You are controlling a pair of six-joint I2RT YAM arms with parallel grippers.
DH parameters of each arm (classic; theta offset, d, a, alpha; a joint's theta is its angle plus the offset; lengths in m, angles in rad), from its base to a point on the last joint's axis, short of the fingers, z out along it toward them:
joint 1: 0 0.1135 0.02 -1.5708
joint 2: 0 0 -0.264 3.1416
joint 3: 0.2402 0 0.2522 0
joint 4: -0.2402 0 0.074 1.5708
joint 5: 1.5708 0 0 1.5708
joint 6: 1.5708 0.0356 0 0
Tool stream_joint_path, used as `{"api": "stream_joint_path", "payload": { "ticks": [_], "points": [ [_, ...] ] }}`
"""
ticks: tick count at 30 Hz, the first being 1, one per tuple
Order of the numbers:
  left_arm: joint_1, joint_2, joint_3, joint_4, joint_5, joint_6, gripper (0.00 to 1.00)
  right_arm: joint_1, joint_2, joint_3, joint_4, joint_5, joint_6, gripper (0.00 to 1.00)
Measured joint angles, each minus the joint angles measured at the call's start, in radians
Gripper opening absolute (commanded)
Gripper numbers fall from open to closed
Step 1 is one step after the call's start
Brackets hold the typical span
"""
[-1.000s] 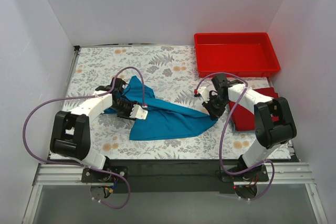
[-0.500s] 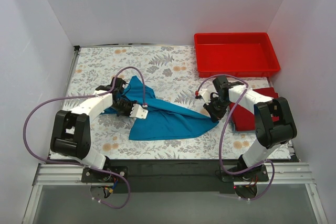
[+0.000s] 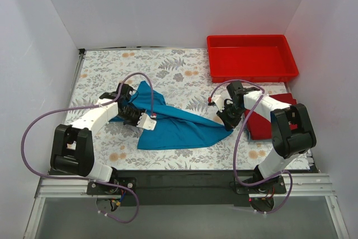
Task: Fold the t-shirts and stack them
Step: Flatten the tshirt out
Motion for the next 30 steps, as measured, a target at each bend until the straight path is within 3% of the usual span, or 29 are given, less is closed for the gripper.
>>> {"api": "stream_joint_path", "payload": {
  "ticks": [4, 10, 16, 18, 19, 21, 22, 24, 26, 30],
  "points": [
    [-0.002, -0.039, -0.026, -0.016, 0.012, 0.025, 0.0, -0.002, 0.0, -0.001, 0.0, 0.0, -0.001, 0.01],
    [-0.003, -0.238, -0.044, -0.026, 0.109, -0.048, 0.0, -0.01, 0.0, -0.012, 0.0, 0.0, -0.002, 0.01],
    [0.018, -0.364, -0.271, -0.02, 0.096, -0.028, 0.0, -0.013, 0.0, -0.017, -0.001, 0.0, -0.004, 0.01],
    [0.022, -0.362, -0.314, -0.038, 0.08, -0.02, 0.12, -0.013, -0.001, -0.017, -0.001, 0.0, -0.005, 0.01],
    [0.024, -0.36, -0.317, -0.052, 0.073, -0.017, 0.28, -0.013, -0.002, -0.018, -0.002, 0.0, -0.005, 0.01],
    [0.035, -0.363, -0.315, -0.06, 0.073, -0.005, 0.37, -0.013, -0.006, -0.018, -0.002, 0.0, -0.006, 0.01],
    [0.048, -0.363, -0.312, -0.068, 0.072, 0.0, 0.49, -0.013, -0.009, -0.018, -0.002, 0.0, -0.007, 0.01],
    [0.084, -0.359, -0.294, -0.086, 0.077, 0.02, 0.6, -0.013, -0.011, -0.018, -0.002, 0.0, -0.008, 0.01],
    [0.127, -0.345, -0.262, -0.111, 0.084, 0.046, 0.64, -0.013, -0.011, -0.018, -0.002, -0.001, -0.009, 0.01],
    [0.169, -0.343, -0.232, -0.122, 0.099, 0.1, 0.64, -0.013, -0.011, -0.018, -0.003, -0.005, -0.009, 0.01]
  ]
}}
